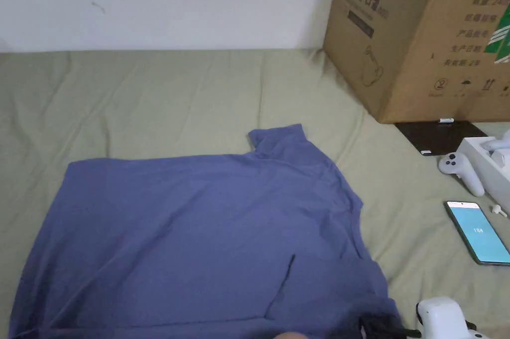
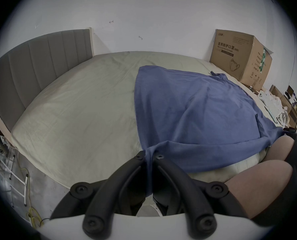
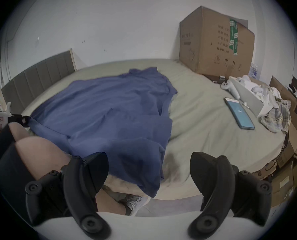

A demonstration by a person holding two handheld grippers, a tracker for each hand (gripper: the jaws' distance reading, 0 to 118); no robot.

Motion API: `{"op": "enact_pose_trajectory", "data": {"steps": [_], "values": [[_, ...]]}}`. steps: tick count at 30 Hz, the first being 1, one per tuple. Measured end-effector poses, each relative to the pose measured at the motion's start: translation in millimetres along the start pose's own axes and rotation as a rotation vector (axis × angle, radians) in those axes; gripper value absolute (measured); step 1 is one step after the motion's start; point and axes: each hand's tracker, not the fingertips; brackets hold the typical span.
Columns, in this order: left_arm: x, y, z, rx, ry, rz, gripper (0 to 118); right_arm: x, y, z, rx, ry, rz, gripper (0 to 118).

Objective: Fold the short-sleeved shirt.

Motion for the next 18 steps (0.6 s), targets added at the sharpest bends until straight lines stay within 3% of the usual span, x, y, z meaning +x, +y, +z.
{"op": "enact_pose_trajectory", "data": {"steps": [1, 2, 3, 4, 11, 14, 18], "values": [[0.2, 0.4, -0.5, -0.004, 0.0, 0.0, 5, 0.7, 0.4, -5.0, -0.031, 0.015, 0.008, 94], [-1.4, 0.0, -0.6, -0.006, 0.003, 0.003, 5, 0.9, 0.1, -6.1, -0.033, 0.033, 0.015, 71], [-1.6, 0.4, -0.1, -0.006, 0.003, 0.004, 5, -3.1, -1.0, -4.4, -0.012, 0.042, 0.023, 26], [-1.9, 1.4, 1.4, -0.006, 0.001, 0.008, 5, -8.6, -2.0, -2.0, 0.017, -0.012, 0.078, 1], [10.7, 26.4, 34.4, 0.021, -0.012, 0.002, 5, -13.4, 19.7, 32.3, 0.036, 0.006, 0.067, 1], [5.9, 53.7, 34.1, 0.026, -0.009, -0.031, 5, -1.1, 59.7, 18.2, -0.115, 0.016, 0.08, 1], [3.2, 104.8, 6.8, 0.014, -0.024, -0.069, 5, 8.0, 128.7, -8.7, -0.09, 0.033, 0.083, 1]]}}
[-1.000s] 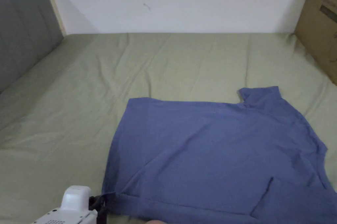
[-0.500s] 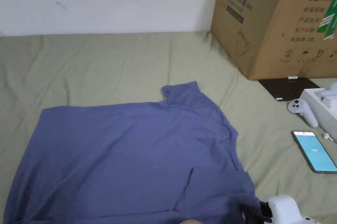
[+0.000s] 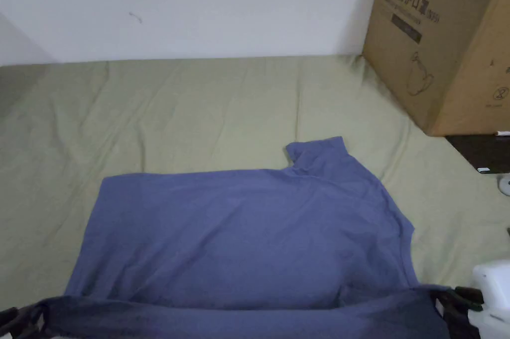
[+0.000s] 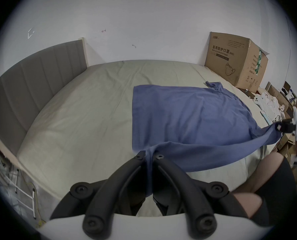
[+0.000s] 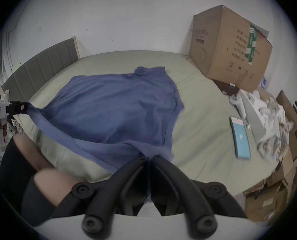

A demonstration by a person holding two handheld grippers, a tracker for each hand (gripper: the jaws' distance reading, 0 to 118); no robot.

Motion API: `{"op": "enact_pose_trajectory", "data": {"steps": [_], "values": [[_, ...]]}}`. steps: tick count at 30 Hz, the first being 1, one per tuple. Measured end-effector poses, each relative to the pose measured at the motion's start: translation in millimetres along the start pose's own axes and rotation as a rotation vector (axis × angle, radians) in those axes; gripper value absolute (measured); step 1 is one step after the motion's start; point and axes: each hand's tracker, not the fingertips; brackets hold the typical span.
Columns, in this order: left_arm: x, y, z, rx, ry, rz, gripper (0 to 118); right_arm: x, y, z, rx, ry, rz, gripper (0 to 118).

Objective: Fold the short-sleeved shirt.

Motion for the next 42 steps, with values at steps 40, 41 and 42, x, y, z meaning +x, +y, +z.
{"op": "enact_pose_trajectory", "data": {"steps": [40, 41, 42], "values": [[1.9, -29.6, -55.6, -0.032, 0.09, 0.035, 23, -55.4, -55.9, 30.1, 0.155, -0.067, 0.032, 0], [-1.0, -25.1, -68.6, -0.037, 0.105, 0.04, 54, -58.1, -53.9, 27.7, 0.157, -0.069, 0.037, 0], [-6.4, -19.8, -84.8, -0.076, 0.106, 0.054, 88, -58.3, -52.4, 26.8, 0.157, -0.07, 0.042, 0]]}}
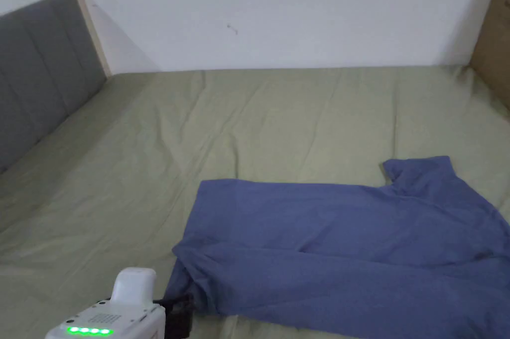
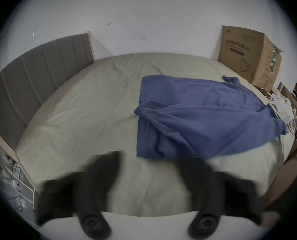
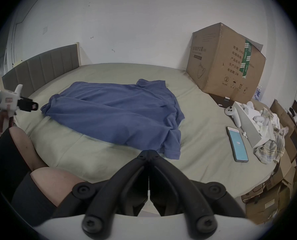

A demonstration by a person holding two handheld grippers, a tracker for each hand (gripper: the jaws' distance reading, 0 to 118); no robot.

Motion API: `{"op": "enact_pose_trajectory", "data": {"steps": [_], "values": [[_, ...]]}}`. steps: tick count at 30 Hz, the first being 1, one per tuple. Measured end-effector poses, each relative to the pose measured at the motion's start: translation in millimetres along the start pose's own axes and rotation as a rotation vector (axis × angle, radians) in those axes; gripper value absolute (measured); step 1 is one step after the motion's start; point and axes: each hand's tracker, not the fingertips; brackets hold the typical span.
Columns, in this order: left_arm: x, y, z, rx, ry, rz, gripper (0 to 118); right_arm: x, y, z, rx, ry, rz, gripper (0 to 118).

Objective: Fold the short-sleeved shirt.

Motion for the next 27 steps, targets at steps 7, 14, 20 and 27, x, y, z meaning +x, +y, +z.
{"op": "enact_pose_trajectory", "data": {"steps": [7, 14, 20, 27], "values": [[5.0, 17.6, -59.3, -0.102, -0.018, 0.051, 46, 17.4, 1.8, -17.9, -0.018, -0.021, -0.045, 0], [30.6, 1.6, -46.5, -0.051, -0.017, -0.192, 6, 32.2, -2.2, -43.8, -0.057, -0.038, -0.09, 0], [4.7, -0.4, -22.1, -0.039, -0.059, -0.071, 6, 52.9, 1.9, -70.1, -0.026, 0.059, -0.127, 27], [5.7, -3.7, -25.6, -0.055, -0.054, -0.077, 6, 66.4, 3.0, -145.6, -0.258, 0.046, -0.108, 76]]}}
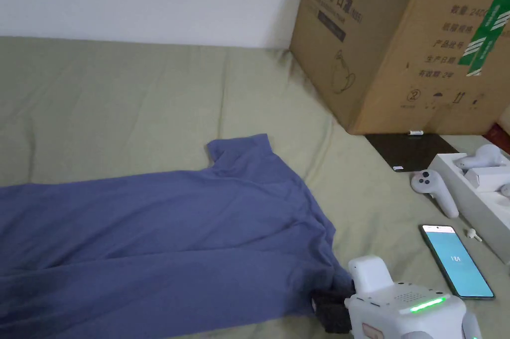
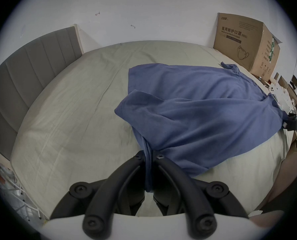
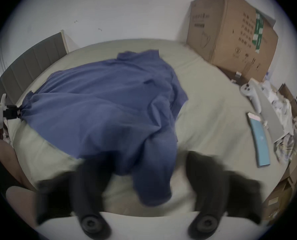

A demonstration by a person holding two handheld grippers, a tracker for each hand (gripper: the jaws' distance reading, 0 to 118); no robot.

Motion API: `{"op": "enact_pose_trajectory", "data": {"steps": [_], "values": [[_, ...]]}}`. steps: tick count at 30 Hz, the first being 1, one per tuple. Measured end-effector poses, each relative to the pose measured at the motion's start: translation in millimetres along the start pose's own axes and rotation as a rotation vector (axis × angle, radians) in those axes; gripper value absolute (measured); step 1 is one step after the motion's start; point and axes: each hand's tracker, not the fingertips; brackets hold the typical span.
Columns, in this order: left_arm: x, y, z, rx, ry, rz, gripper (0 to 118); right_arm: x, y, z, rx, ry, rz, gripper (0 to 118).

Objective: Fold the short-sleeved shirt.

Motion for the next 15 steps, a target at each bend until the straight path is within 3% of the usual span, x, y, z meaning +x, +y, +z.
{"op": "enact_pose_trajectory", "data": {"steps": [1, 2, 4, 8, 15], "values": [[-0.6, -0.2, 0.3, -0.003, 0.0, 0.001, 6, 2.5, -0.3, -2.2, 0.009, 0.036, -0.015, 7], [-1.3, -0.6, 1.2, -0.005, -0.007, 0.011, 6, -0.1, -1.1, -0.1, 0.045, 0.056, -0.035, 3], [-0.4, 1.3, 10.8, -0.003, -0.01, 0.026, 6, -16.6, 0.5, 25.8, 0.065, 0.003, 0.047, 3], [0.5, 5.1, 41.7, 0.025, -0.034, 0.036, 6, -15.8, -3.1, 65.7, 0.112, 0.049, -0.003, 3], [-6.3, -31.6, 84.9, 0.016, -0.055, 0.033, 6, -19.2, -42.8, 112.5, 0.06, 0.062, 0.014, 3]]}}
